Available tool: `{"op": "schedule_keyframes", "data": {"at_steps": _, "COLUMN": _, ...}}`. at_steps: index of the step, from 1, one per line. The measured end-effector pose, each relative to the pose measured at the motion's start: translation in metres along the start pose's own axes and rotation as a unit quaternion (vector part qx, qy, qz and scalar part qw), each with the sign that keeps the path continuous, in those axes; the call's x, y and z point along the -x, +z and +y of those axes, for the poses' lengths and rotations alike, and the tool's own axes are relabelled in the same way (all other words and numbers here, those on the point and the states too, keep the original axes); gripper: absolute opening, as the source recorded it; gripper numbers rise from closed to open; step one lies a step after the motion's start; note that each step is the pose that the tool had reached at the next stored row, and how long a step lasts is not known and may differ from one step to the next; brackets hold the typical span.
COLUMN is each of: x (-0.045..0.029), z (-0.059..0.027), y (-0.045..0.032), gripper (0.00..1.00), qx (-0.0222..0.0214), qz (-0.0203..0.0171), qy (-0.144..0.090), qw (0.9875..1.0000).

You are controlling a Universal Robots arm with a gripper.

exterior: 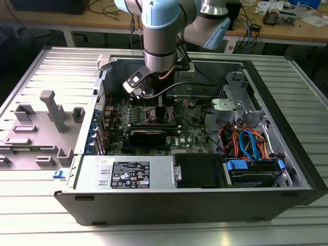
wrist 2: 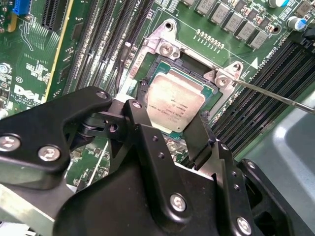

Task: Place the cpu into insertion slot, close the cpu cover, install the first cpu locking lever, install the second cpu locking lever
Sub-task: 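Place the cpu into insertion slot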

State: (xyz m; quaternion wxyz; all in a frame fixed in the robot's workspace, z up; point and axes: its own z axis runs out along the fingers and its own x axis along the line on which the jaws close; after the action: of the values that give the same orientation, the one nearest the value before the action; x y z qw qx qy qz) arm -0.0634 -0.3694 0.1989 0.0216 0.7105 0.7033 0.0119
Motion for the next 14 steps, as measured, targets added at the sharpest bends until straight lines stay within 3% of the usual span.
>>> {"op": "schedule_keyframes", "data": {"at_steps": 12, "x": -0.0006, "z": 0.0002, "y": 0.0008, "gripper": 0.55, "qx": 0.0005, "qz": 0.0008, "qy": 0.000, "qw": 1.0000}}
{"op": "schedule_keyframes", "data": {"at_steps": 14, "x": -0.0006, "z": 0.0002, "y": 0.0004, "gripper": 0.60, "qx": 0.0002, "qz": 0.0003, "qy": 0.000, "qw": 1.0000}}
